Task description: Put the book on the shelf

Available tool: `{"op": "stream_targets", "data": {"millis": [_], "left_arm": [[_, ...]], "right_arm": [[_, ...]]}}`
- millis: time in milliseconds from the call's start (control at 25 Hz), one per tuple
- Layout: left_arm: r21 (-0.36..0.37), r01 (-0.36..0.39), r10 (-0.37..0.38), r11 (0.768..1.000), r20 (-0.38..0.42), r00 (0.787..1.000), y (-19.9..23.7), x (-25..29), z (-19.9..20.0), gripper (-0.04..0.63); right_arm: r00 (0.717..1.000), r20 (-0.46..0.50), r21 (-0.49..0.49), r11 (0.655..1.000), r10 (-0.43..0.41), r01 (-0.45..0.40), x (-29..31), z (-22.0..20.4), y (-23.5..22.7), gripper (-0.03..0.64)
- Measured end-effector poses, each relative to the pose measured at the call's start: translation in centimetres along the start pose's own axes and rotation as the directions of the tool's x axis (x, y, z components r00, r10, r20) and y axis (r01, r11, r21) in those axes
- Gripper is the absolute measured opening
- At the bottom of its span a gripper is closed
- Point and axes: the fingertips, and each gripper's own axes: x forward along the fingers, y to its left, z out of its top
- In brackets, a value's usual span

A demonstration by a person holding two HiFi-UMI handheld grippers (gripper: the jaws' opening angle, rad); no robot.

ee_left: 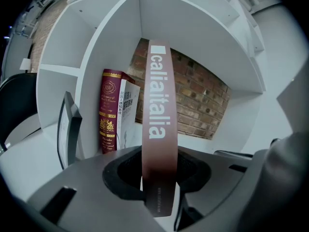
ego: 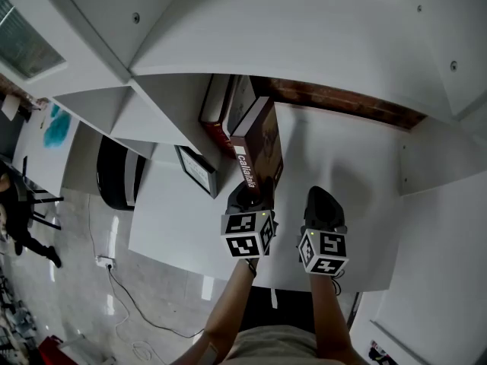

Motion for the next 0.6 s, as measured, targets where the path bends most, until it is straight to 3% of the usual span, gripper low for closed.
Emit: {"op": "stream_targets", "data": {"millis": [600], "left_arm": [[-0.016,-0.045,0.045,0.999,-0.015,0.999,0.7,5.0,-0.2,0.149]], "right_arm": [[0.998,-0.046,-0.002,0.999,0.039,-0.039,3.2,-0.8,-2.0,0.017]]}}
